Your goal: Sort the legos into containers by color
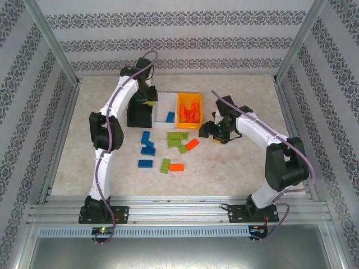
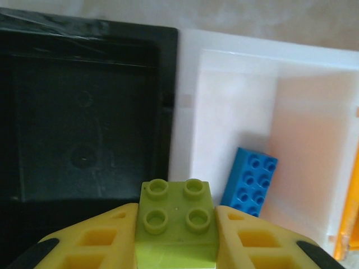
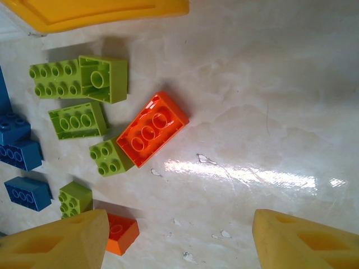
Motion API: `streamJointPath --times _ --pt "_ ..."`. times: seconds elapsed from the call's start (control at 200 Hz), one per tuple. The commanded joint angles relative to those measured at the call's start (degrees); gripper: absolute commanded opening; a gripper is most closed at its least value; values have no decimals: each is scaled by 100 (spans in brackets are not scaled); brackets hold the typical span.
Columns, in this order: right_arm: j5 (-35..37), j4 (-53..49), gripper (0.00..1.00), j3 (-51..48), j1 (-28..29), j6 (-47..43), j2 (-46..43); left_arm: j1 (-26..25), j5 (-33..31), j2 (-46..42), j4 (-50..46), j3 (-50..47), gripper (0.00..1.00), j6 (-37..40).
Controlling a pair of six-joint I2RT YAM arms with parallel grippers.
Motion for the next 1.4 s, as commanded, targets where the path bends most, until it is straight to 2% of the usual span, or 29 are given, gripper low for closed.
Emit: streamJointPath --times 0.0,0.205,0.42,0.635,0.714,0.909,1.099,1.394 --pt "40 -84 69 -50 127 101 -70 158 -175 -241 -264 -73 33 84" --pt "124 -235 70 61 483 18 70 345 -421 -215 -130 -478 33 132" --pt "402 -540 70 517 920 -171 544 432 -346 -80 33 -713 34 135" --pt "931 -1086 74 1236 1089 -435 1263 466 -227 -216 109 -933 50 147" --pt "1017 -1196 74 1489 1092 -331 1514 468 -204 -372 166 -1086 59 133" --pt "1169 -1562 76 2040 1090 -59 2088 468 -183 -1036 357 -1732 65 122" --pt "1299 -1603 80 2285 1079 432 2346 446 -190 -1944 589 -2647 67 75" --pt "1386 -1623 81 2727 1118 797 2855 332 -187 -3261 842 -4167 68 -125"
